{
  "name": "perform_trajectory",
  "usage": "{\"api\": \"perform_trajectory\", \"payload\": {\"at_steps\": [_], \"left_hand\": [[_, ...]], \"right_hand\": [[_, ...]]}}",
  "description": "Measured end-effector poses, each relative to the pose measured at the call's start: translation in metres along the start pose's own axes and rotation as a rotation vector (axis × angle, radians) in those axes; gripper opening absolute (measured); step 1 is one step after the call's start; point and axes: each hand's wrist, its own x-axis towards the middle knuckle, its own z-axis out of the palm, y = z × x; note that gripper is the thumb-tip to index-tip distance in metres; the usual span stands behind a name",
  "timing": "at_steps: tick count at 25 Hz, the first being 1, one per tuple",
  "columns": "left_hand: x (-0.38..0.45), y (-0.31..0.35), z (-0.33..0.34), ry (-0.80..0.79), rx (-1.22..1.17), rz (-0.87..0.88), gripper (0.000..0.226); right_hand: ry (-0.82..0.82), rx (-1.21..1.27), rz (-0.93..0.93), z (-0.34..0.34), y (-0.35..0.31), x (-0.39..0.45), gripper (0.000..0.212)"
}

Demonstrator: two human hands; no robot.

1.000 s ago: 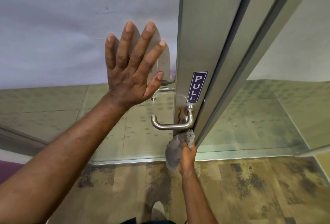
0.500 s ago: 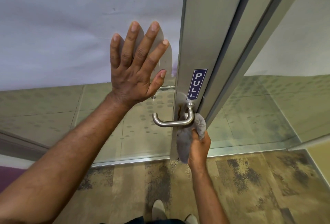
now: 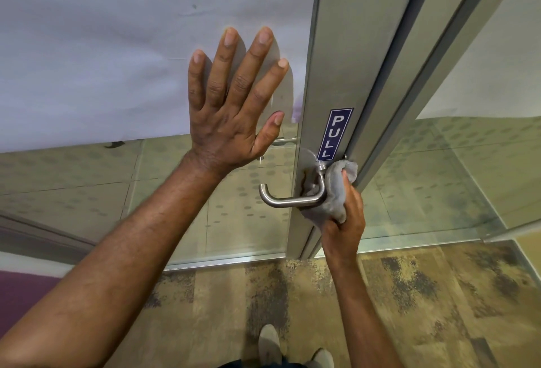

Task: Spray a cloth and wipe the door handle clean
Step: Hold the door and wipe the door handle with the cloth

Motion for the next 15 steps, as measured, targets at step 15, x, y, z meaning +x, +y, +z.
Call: {"api": "perform_trajectory", "payload": {"at_steps": [15], "left_hand": [[-0.002, 0.002, 0.001, 0.014, 0.010, 0.003, 0.060]], "right_hand": [[-0.003, -0.093, 0.426, 0.017, 0.055, -0.038, 0.040]]}}
